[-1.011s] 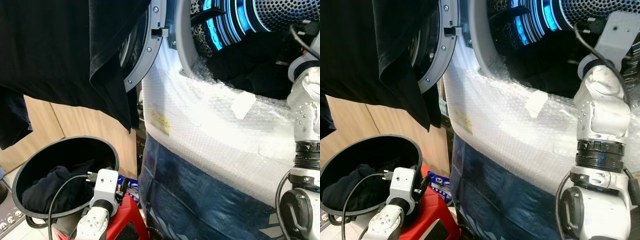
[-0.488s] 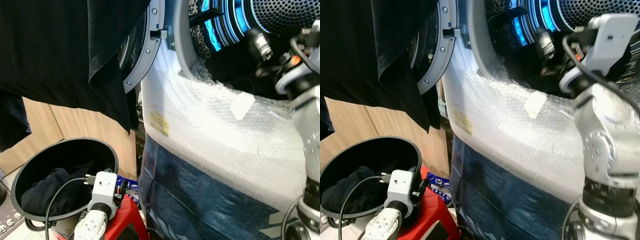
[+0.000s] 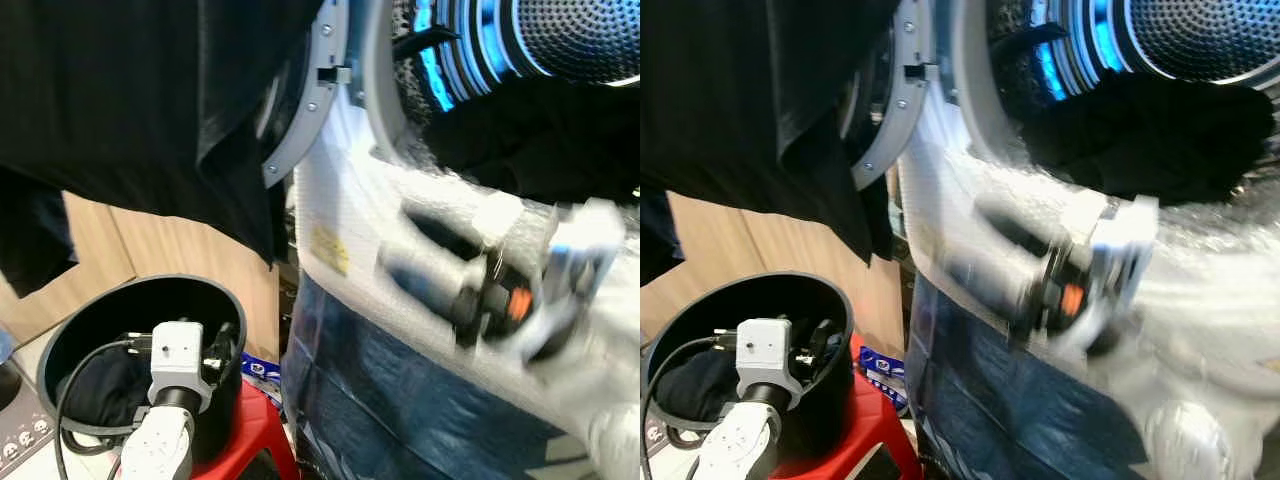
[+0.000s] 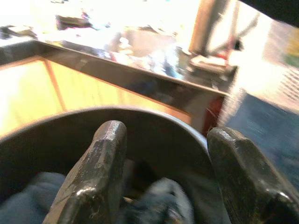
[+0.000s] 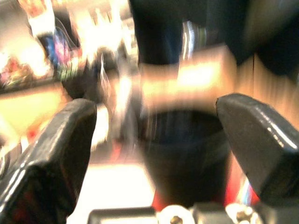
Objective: Clothes washing
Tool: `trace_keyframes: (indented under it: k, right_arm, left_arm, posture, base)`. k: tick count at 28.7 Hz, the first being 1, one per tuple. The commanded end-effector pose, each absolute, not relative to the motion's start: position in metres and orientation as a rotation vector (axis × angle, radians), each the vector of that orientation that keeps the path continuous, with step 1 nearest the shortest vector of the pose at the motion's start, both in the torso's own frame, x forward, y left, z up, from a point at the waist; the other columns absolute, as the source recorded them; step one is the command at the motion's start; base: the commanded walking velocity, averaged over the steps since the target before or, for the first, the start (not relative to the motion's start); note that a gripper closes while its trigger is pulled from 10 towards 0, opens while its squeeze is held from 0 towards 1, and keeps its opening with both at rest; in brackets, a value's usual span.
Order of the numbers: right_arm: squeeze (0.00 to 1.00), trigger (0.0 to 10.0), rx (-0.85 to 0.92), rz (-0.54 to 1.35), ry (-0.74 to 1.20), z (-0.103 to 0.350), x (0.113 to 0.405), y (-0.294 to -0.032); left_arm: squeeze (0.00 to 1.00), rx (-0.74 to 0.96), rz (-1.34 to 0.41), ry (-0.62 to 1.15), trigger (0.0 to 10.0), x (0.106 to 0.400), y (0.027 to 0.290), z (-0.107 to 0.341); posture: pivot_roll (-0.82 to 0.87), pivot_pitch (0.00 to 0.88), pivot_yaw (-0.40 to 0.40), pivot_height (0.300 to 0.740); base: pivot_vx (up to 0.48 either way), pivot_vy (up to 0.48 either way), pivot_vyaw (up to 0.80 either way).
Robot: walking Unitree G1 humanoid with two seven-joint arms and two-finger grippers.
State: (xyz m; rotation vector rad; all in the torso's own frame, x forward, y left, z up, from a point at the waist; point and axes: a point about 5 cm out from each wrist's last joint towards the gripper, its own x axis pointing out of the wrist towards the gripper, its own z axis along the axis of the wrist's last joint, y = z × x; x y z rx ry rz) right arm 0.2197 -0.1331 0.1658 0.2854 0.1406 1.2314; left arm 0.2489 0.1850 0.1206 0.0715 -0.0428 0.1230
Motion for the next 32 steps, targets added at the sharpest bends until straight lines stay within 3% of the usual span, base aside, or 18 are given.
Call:
trace_keyframes:
  k: [1,3,4,5,10,20,21,22,26,27,28,30,32]
  right_arm:
    - [0.6,10.0,0.264,1.131,0.289,0.121,0.225,-0.142]
    - [0.6,10.0,0.276,1.084,0.326,0.108,0.226,-0.146]
    - [1.0,10.0,0.297,1.019,0.372,0.091,0.228,-0.152]
    - [1.0,10.0,0.297,1.019,0.372,0.091,0.228,-0.152]
    - [1.0,10.0,0.367,0.601,0.656,-0.003,0.226,-0.179]
    - [1.0,10.0,0.299,0.286,0.839,-0.053,0.209,-0.178]
    - [0.47,10.0,0.283,0.225,0.87,-0.06,0.205,-0.178]
    - [0.0,10.0,0.264,0.174,0.896,-0.065,0.2,-0.178]
    - [0.0,10.0,0.234,0.088,0.958,-0.077,0.19,-0.178]
    - [1.0,10.0,0.23,0.09,0.967,-0.079,0.187,-0.177]
    - [1.0,10.0,0.231,0.079,0.978,-0.081,0.184,-0.176]
    - [1.0,10.0,0.218,0.031,0.991,-0.085,0.178,-0.178]
    - [0.0,10.0,0.213,0.006,0.998,-0.087,0.176,-0.18]
  left_arm:
    - [0.0,0.064,0.159,-0.098,10.0,0.247,0.19,0.133]
    - [0.0,0.059,0.166,-0.101,10.0,0.247,0.191,0.135]
    - [0.0,0.043,0.176,-0.101,10.0,0.246,0.193,0.136]
    - [0.0,0.043,0.176,-0.101,10.0,0.246,0.193,0.136]
    - [0.0,-0.051,0.287,-0.081,10.0,0.236,0.214,0.136]
    - [0.0,-0.057,0.334,-0.061,10.0,0.234,0.223,0.134]
    - [0.0,-0.073,0.359,-0.055,10.0,0.233,0.227,0.133]
    - [0.0,-0.09,0.384,-0.055,10.0,0.233,0.233,0.134]
    - [0.0,-0.143,0.452,-0.04,10.0,0.229,0.243,0.132]
    - [0.0,-0.201,0.474,-0.042,10.0,0.229,0.245,0.132]
    - [1.0,-0.23,0.482,-0.039,10.0,0.228,0.249,0.131]
    - [1.0,-0.265,0.489,-0.009,10.0,0.229,0.256,0.128]
    - [1.0,-0.285,0.497,0.016,10.0,0.229,0.265,0.126]
  posture:
    - [0.11,0.024,-0.048,0.74]
    - [0.12,0.024,-0.05,0.74]
    - [0.13,0.024,-0.054,0.74]
    - [0.13,0.024,-0.054,0.74]
    - [0.18,0.038,-0.076,0.74]
    - [0.17,0.032,-0.046,0.74]
    - [0.17,0.027,-0.053,0.74]
    - [0.17,0.021,-0.05,0.74]
    - [0.16,0.0,-0.03,0.74]
    - [0.17,0.0,-0.029,0.74]
    - [0.16,0.0,-0.022,0.74]
    - [0.15,0.0,-0.014,0.74]
    - [0.15,0.0,0.004,0.74]
  base:
    - [0.0,0.0,0.0]
    - [0.0,0.0,0.0]
    - [0.0,0.0,0.0]
    - [0.0,0.0,0.0]
    - [0.0,0.0,0.0]
    - [0.0,0.0,0.0]
    - [0.0,0.0,0.0]
    - [0.0,0.0,0.0]
    - [0.0,0.0,0.0]
    - [0.0,0.0,0.0]
    - [0.0,0.0,0.0]
    - [0.0,0.0,0.0]
    - [0.0,0.0,0.0]
